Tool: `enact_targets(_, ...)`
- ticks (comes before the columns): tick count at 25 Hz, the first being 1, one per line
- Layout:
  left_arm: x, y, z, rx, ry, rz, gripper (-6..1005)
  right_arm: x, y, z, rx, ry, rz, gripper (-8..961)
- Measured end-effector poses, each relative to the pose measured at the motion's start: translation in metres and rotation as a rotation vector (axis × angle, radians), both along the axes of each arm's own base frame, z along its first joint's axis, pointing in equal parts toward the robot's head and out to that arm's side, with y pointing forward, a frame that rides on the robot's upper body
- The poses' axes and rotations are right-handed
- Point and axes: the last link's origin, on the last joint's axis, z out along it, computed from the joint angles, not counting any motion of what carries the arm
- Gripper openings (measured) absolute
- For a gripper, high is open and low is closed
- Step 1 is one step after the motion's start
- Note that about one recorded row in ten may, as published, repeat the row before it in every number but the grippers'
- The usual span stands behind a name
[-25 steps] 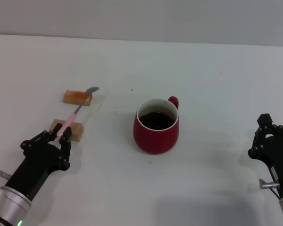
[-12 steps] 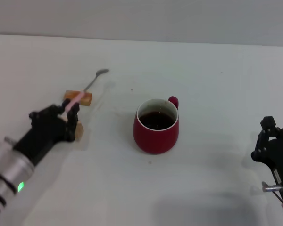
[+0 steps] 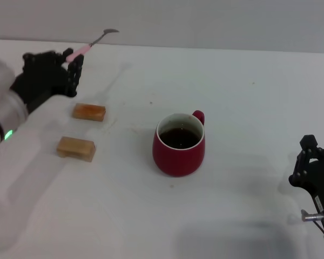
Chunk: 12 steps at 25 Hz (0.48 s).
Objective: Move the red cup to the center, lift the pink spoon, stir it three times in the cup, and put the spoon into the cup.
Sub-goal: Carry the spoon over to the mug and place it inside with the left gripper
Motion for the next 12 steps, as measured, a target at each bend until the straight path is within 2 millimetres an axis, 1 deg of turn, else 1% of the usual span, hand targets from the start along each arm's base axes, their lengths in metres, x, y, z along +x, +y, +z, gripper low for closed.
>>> enact_targets(5, 0.033, 0.007, 0.002, -0.054, 0.094, 0.035, 169, 0.003, -0.004, 0.005, 0.033, 0.0, -0.01, 0)
enact_targets(8, 0.055, 0.007, -0.003, -0.096, 0.218, 0.018, 169, 0.004, -0.006, 0.007, 0.048, 0.001, -0.016, -1)
enact_targets(12, 0.086, 0.006, -0.005, -0.154, 0.326, -0.001, 168, 0.011, -0.009, 0.016, 0.093, -0.013, -0.031, -1)
